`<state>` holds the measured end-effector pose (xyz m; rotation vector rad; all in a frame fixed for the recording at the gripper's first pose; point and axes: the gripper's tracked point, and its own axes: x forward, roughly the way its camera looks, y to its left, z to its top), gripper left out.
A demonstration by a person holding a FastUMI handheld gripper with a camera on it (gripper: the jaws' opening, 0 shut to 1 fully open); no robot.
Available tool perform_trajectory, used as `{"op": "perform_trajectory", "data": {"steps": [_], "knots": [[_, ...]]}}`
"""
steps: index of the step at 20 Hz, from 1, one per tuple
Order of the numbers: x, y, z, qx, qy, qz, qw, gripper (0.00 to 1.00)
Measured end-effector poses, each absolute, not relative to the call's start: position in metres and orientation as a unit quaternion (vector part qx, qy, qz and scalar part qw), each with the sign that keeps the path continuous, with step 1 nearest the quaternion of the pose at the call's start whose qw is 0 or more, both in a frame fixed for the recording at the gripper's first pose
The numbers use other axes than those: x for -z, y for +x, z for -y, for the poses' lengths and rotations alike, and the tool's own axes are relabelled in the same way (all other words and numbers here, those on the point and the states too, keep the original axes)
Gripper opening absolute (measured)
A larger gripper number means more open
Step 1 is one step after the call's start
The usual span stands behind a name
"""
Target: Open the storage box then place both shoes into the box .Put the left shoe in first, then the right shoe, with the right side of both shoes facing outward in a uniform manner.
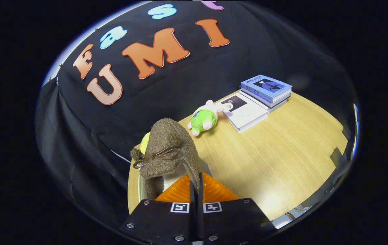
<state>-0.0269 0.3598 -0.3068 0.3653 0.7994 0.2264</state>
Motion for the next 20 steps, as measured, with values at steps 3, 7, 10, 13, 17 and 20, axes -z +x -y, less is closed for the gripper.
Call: {"op": "perform_trajectory", "data": {"steps": [3, 7, 10, 13, 17, 20], "knots": [[0.32, -0.035, -0.382, -0.117, 0.171, -0.401, 0.892, 0.01], [0.346, -0.038, -0.39, -0.107, 0.148, -0.419, 0.889, 0.01], [0.36, -0.043, -0.392, -0.1, 0.136, -0.435, 0.884, 0.01], [0.376, -0.043, -0.395, -0.09, 0.136, -0.447, 0.879, 0.03], [0.363, -0.046, -0.416, -0.123, 0.184, -0.447, 0.867, 0.29], [0.346, -0.043, -0.412, -0.14, 0.171, -0.431, 0.875, 0.69]]}}
